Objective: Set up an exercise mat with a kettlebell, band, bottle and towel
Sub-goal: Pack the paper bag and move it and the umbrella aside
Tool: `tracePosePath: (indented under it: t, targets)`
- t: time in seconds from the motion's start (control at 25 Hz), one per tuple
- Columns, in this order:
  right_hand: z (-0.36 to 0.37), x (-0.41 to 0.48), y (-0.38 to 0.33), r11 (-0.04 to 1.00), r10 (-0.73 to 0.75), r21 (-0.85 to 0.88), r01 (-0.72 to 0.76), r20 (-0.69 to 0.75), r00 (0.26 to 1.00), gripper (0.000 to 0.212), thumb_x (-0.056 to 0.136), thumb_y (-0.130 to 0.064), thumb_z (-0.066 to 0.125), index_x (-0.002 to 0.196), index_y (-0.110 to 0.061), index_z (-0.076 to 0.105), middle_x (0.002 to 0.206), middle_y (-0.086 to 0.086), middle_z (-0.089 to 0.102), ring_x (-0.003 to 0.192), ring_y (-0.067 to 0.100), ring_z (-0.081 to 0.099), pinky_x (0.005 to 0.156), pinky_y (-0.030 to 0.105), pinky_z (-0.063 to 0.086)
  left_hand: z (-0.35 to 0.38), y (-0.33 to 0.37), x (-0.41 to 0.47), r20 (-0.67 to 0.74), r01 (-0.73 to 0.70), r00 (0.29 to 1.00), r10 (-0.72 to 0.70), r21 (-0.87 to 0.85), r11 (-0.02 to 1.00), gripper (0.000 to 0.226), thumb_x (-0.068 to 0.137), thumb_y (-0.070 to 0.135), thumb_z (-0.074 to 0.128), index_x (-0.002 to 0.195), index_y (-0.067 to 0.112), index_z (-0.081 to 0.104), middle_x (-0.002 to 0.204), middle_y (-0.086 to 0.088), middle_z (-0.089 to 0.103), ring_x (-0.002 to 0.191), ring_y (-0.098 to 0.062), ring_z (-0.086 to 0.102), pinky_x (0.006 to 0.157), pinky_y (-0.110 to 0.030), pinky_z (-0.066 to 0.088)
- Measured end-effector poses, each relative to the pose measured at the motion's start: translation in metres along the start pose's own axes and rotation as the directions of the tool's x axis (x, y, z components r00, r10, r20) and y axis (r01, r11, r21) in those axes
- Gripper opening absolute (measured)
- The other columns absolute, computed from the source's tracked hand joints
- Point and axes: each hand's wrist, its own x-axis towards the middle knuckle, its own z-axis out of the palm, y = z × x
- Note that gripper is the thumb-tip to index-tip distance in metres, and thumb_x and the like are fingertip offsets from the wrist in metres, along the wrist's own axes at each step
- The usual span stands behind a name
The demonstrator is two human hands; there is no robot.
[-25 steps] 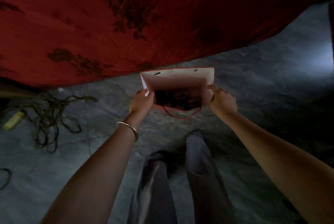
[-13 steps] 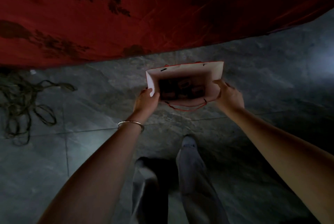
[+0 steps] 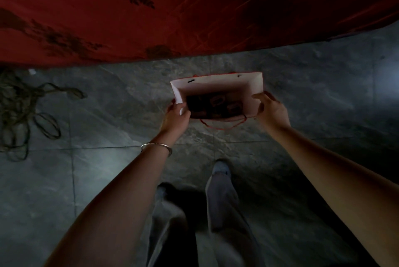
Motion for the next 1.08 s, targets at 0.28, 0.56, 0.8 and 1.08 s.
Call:
tracePosePath:
  t: [0.28,0.56,0.8,1.08]
  targets:
    - [-0.050,-0.029,-0.081,0.999,-0.034,-0.030,0.031,-0.094,0.995,0.044,0.084,-0.013,0.051,0.124,-0.031,0.052,0.156,0.002,0.022,0.130,0.031,0.042,0.104,0.056,0.036,-0.073,0.031,-0.054,-0.106,-0.032,0.994,0.017,-0.138,0.990,0.038,0.092,0.023,0.048,0.129,0.020,0.051,0.158,-0.006,0.010,0.143,-0.019,0.022,0.103,-0.017,0.024]
    - [-0.131,-0.137,-0.257,0.955,-0.278,0.064,0.290,-0.158,0.948,0.047,0.086,-0.015,0.059,0.131,-0.025,0.048,0.154,-0.003,0.027,0.135,0.020,0.038,0.109,0.033,0.031,-0.239,0.052,-0.198,-0.347,-0.300,0.933,0.089,-0.622,0.723,0.036,0.091,0.004,0.050,0.123,0.020,0.056,0.150,-0.003,0.035,0.137,-0.010,0.033,0.086,0.003,0.033]
    - [-0.166,-0.274,-0.432,0.811,-0.504,0.173,0.559,-0.278,0.817,0.051,0.083,-0.016,0.066,0.131,-0.023,0.050,0.150,-0.007,0.034,0.133,0.012,0.040,0.108,0.023,0.030,-0.421,-0.001,-0.362,-0.607,-0.556,0.792,0.064,-0.675,0.484,0.034,0.092,0.007,0.049,0.117,0.029,0.056,0.144,0.013,0.039,0.127,0.001,0.042,0.103,-0.016,0.038]
    - [-0.102,-0.442,-0.625,0.476,-0.797,0.259,0.840,-0.276,0.537,0.053,0.080,-0.011,0.070,0.129,-0.017,0.051,0.146,0.001,0.040,0.130,0.020,0.045,0.108,0.043,0.037,-0.569,-0.140,-0.548,-0.835,-0.735,0.539,-0.113,-0.532,0.421,0.041,0.092,0.001,0.046,0.129,0.018,0.050,0.140,0.003,0.046,0.125,-0.005,0.043,0.096,-0.012,0.038]
